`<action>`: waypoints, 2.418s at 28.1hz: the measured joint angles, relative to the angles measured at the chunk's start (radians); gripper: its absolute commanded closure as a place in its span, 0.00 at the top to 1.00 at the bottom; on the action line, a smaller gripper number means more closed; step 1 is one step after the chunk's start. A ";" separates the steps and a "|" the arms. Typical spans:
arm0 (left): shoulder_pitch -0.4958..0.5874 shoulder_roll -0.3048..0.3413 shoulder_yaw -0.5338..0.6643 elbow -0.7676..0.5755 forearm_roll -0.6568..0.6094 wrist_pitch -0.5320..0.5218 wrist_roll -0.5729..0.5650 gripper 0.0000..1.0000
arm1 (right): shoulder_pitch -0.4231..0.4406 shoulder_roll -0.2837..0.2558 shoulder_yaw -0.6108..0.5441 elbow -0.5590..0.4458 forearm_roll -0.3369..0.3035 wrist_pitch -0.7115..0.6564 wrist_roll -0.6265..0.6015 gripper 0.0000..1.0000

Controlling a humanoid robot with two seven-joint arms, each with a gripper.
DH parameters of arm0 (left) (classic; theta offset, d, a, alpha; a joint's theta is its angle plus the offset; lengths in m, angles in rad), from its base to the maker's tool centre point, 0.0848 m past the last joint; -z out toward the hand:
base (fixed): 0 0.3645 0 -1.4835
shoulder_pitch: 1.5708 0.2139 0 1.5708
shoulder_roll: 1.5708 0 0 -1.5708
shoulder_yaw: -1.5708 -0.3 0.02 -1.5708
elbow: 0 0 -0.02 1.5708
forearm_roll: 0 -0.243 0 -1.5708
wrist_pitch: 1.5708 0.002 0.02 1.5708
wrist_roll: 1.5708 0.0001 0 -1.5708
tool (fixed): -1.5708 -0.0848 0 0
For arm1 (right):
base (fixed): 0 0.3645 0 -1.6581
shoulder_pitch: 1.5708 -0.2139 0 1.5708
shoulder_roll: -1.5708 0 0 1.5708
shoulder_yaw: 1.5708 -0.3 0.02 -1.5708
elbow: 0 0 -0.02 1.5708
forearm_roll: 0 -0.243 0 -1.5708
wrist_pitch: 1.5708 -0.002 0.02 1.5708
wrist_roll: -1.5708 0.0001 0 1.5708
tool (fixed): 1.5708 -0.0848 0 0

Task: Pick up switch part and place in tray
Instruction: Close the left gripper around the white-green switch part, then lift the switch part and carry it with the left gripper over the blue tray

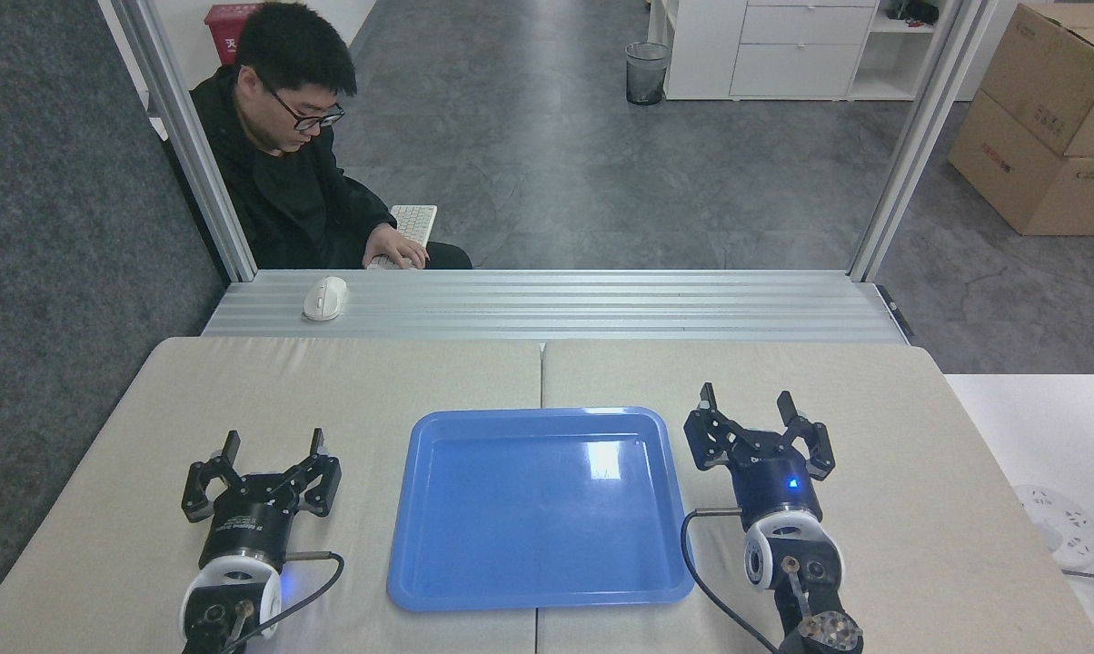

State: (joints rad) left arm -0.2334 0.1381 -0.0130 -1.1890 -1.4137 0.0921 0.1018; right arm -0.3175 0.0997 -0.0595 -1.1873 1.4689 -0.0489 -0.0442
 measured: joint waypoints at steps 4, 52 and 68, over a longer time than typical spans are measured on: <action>0.015 0.017 0.018 0.016 0.001 -0.010 0.009 1.00 | 0.000 0.000 0.000 0.000 0.000 0.000 0.000 1.00; 0.158 0.072 0.143 0.087 -0.018 -0.263 0.051 0.01 | 0.000 -0.001 0.000 0.003 -0.001 -0.002 0.000 1.00; 0.178 0.073 0.148 -0.001 -0.085 -0.327 0.094 0.00 | -0.003 -0.001 0.000 0.003 0.000 -0.003 -0.001 1.00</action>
State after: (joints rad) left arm -0.0553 0.2107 0.1353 -1.1903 -1.4987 -0.2347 0.1956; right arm -0.3208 0.0986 -0.0595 -1.1844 1.4686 -0.0515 -0.0455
